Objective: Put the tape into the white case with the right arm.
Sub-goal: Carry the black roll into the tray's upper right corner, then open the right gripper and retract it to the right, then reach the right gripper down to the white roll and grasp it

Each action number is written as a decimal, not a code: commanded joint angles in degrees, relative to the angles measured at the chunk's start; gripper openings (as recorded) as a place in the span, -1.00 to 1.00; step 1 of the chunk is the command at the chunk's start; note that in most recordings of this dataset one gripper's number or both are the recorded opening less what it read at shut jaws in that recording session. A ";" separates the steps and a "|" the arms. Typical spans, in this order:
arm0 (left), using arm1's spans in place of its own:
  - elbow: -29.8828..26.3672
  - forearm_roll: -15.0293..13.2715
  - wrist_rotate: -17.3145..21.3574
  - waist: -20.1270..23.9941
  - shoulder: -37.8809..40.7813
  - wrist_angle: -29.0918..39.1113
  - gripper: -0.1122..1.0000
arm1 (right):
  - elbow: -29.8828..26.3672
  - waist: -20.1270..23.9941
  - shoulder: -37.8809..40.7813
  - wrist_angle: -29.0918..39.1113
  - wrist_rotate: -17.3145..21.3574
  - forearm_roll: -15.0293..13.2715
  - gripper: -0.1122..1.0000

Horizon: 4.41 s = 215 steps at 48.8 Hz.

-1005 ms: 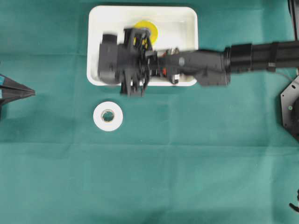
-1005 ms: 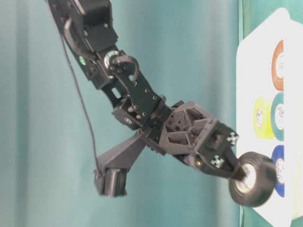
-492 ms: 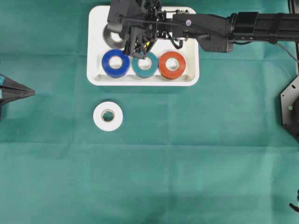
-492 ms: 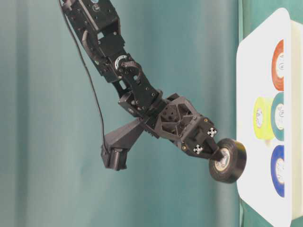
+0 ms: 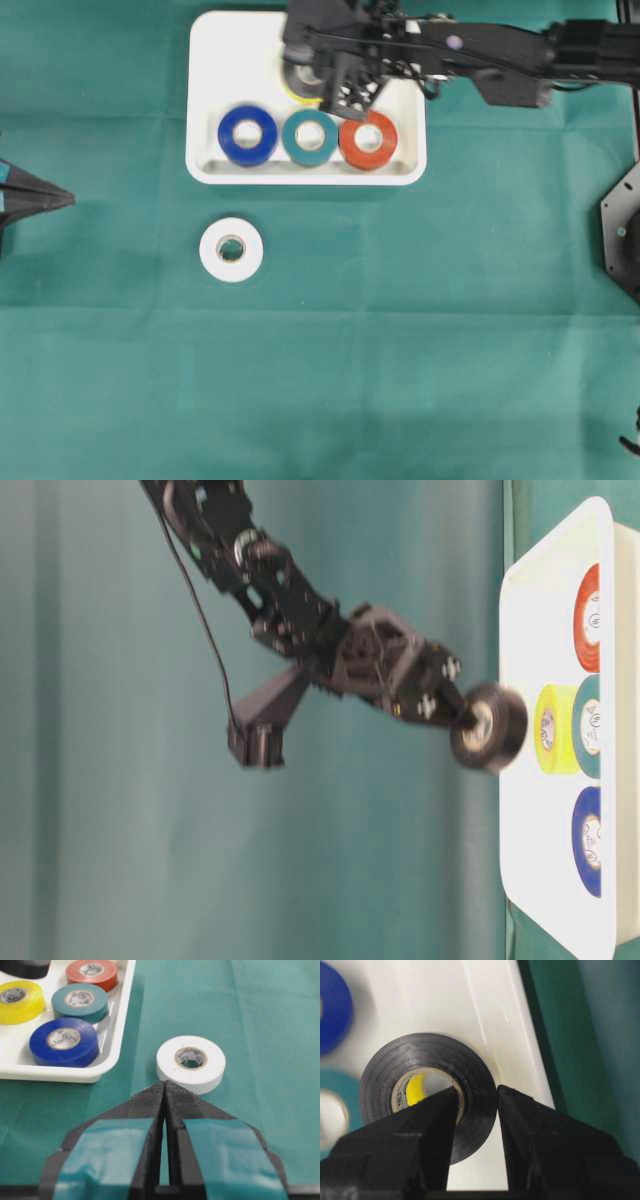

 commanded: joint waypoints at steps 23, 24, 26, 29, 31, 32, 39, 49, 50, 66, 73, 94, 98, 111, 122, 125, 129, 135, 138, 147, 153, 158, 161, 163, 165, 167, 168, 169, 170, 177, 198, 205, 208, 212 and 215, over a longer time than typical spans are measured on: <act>-0.79 0.00 0.09 0.18 0.44 -0.53 -0.79 | 13.27 -3.87 -9.14 -4.75 -0.09 -0.26 -0.79; -0.79 -0.09 0.09 0.18 0.44 -0.53 -0.79 | 13.36 -3.87 -9.14 -4.83 0.00 -0.26 -0.79; -0.79 0.00 0.09 0.18 0.44 -0.53 -0.79 | 13.45 -3.96 -9.14 -5.01 0.00 -0.26 -0.79; -0.70 0.00 0.09 0.18 0.44 -0.53 -0.79 | 13.36 -4.22 -9.14 -5.19 0.00 -0.26 -0.79; -0.79 0.00 0.09 0.18 0.44 -0.53 -0.79 | 13.27 -4.57 -9.14 -5.19 0.00 -0.26 -0.79; -0.79 0.00 0.09 0.18 0.44 -0.53 -0.79 | 13.27 -4.66 -9.14 -5.19 -0.09 -0.26 -0.79; -0.79 0.00 0.09 0.18 0.44 -0.53 -0.79 | 13.10 -5.63 -9.14 -5.71 0.00 -0.26 -0.80; -0.70 0.00 0.09 0.18 0.44 -0.53 -0.79 | 13.62 -5.98 -9.14 -7.03 0.00 -0.26 -0.76; -0.70 0.00 0.09 0.18 0.44 -0.53 -0.79 | 13.71 -5.98 -9.14 -7.12 0.00 -0.26 -0.71; -0.79 0.00 0.09 0.18 0.44 -0.53 -0.79 | 14.68 -5.98 -9.23 -7.21 0.18 -0.26 0.70; -0.70 0.00 0.09 0.18 0.44 -0.53 -0.79 | 15.91 -5.98 -10.28 -7.12 0.18 -0.26 0.68; -0.79 -0.09 0.09 0.18 0.44 -0.53 -0.79 | 28.74 -5.98 -22.24 -10.28 0.35 -0.26 0.68; -0.79 -0.09 0.09 0.18 0.44 -0.53 -0.79 | 31.64 -5.98 -24.70 -12.66 0.44 -0.26 0.68; -0.79 0.00 0.09 0.18 0.35 -0.53 -0.79 | 39.02 -5.98 -31.73 -16.08 0.53 -0.26 0.68; -0.79 0.00 0.09 0.18 0.44 -0.53 -0.79 | 43.24 -5.98 -36.65 -17.67 0.53 -0.26 0.68; -0.79 0.00 0.09 0.18 0.44 -0.53 -0.79 | 44.47 -5.98 -37.88 -18.37 0.53 -0.26 0.68; -0.79 0.00 0.09 0.18 0.44 -0.53 -0.79 | 46.05 -5.98 -39.55 -19.51 0.62 -0.26 0.68; -0.79 0.00 0.09 0.18 0.44 -0.53 -0.79 | 48.34 -5.98 -41.84 -21.09 0.70 -0.26 0.68; -0.79 0.00 0.09 0.18 0.44 -0.53 -0.79 | 49.13 -5.98 -42.89 -21.80 0.70 -0.26 0.68; -0.70 0.00 0.09 0.18 0.44 -0.53 -0.79 | 50.45 -5.71 -45.35 -23.29 0.79 -0.18 0.68; -0.70 0.00 0.09 0.18 0.44 -0.53 -0.79 | 51.68 -3.52 -45.79 -25.14 1.05 -0.09 0.67; -0.79 0.00 0.09 0.18 0.44 -0.53 -0.79 | 52.91 0.35 -45.79 -27.60 1.58 -0.09 0.67; -0.79 -0.09 0.09 0.18 0.44 -0.53 -0.79 | 53.44 3.16 -45.79 -28.65 1.93 -0.09 0.67; -0.70 0.00 0.09 0.18 0.44 -0.53 -0.79 | 53.53 5.10 -45.79 -29.09 2.29 0.00 0.67; -0.70 0.00 0.09 0.18 0.44 -0.53 -0.79 | 53.70 7.56 -45.79 -29.09 2.72 -0.09 0.67; -0.70 0.00 0.09 0.18 0.44 -0.53 -0.79 | 53.70 9.32 -45.79 -29.00 2.90 0.00 0.66; -0.70 0.00 0.09 0.18 0.44 -0.53 -0.79 | 53.79 10.20 -45.79 -29.00 3.08 0.00 0.66; -0.79 0.00 0.09 0.18 0.44 -0.53 -0.79 | 53.79 10.99 -45.79 -29.00 3.08 0.00 0.66; -0.70 0.00 0.09 0.18 0.35 -0.53 -0.79 | 53.79 11.69 -45.79 -29.00 3.08 -0.09 0.66; -0.70 0.00 0.09 0.18 0.44 -0.53 -0.79 | 54.05 15.64 -45.79 -28.30 3.08 0.00 0.66; -0.70 0.00 0.09 0.18 0.44 -0.53 -0.79 | 51.50 17.75 -42.80 -27.51 3.08 -0.18 0.66; -0.70 0.00 0.09 0.18 0.44 -0.53 -0.79 | 46.76 18.37 -36.74 -27.86 2.90 -0.26 0.66; -0.70 -0.09 0.09 0.18 0.44 -0.53 -0.79 | 44.38 18.46 -33.49 -28.30 2.72 -0.26 0.66; -0.79 0.00 0.09 0.18 0.44 -0.53 -0.79 | 40.78 18.63 -28.83 -29.00 2.64 -0.26 0.66; -0.70 0.00 0.09 0.18 0.44 -0.53 -0.79 | 38.06 18.90 -25.31 -29.62 2.64 -0.26 0.66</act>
